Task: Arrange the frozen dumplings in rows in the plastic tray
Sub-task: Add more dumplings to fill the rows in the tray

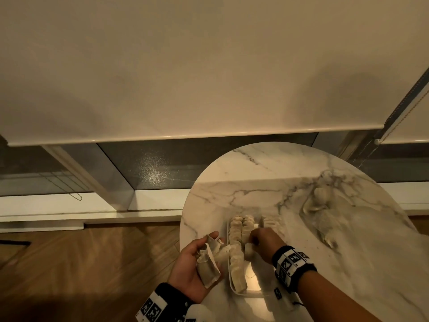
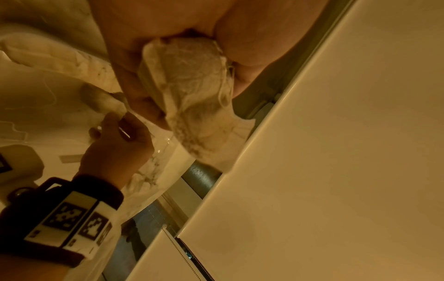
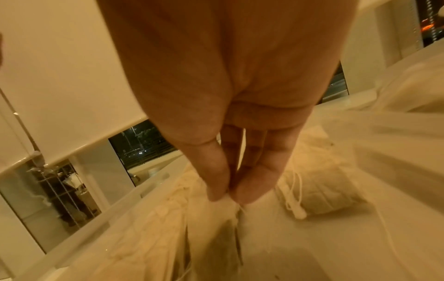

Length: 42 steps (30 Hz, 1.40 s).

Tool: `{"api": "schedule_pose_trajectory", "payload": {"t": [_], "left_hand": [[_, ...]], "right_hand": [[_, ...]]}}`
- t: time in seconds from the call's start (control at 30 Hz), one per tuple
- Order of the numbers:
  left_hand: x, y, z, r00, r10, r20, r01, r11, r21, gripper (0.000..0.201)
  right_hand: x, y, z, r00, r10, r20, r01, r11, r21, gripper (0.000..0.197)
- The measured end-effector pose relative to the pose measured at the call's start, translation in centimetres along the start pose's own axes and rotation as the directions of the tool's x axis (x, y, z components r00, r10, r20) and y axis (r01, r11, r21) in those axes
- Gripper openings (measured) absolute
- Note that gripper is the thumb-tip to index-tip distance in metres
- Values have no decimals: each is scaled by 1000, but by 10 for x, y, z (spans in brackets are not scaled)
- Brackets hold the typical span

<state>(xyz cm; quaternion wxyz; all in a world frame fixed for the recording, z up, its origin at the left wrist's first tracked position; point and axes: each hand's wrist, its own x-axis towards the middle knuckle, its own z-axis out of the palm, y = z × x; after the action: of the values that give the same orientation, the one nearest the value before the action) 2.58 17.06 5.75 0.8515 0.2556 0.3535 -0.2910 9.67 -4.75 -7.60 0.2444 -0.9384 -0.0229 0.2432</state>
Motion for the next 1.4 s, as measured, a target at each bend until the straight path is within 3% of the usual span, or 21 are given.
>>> {"api": "schedule_pose_trajectory", "payload": {"t": [0.33,0.6,0.73,0.9,0.97,1.1,1.17,1.27,1.4], "left_hand": [[6,4,-20,1000,15,-15,-16,1000,-26,26],[6,0,-15,1000,20,-17,-20,999,-32,28],[5,-3,-8,1000,27,-16,-28,999,-46,30],[8,-10,-1,996,91,-23,-92,992,-84,33],[13,-15,1,994,108,-25,-109,992,-61,28],[19,-23,10,994,107,3,-107,994,-21,27],[22,-28,14,992,123,16,-123,992,-25,26],[25,-32,15,990,135,45,-134,991,-22,28],[27,-30,11,990,135,45,-134,991,-23,32]], "right_hand": [[17,-14,4,987,105,-123,-102,994,26,21],[4,-18,-3,974,103,-202,-69,983,170,20],[-34,-34,-16,947,72,-313,59,919,390,10],[-108,-71,-46,923,-189,-334,355,753,554,11],[-128,-85,-59,914,-246,-322,395,718,573,12],[-133,-97,-63,927,-226,-301,346,823,450,35],[-130,-98,-61,914,-234,-332,349,870,349,25],[-130,-94,-63,909,-266,-320,372,864,338,5],[-140,-86,-81,925,-276,-260,365,835,412,7]]}}
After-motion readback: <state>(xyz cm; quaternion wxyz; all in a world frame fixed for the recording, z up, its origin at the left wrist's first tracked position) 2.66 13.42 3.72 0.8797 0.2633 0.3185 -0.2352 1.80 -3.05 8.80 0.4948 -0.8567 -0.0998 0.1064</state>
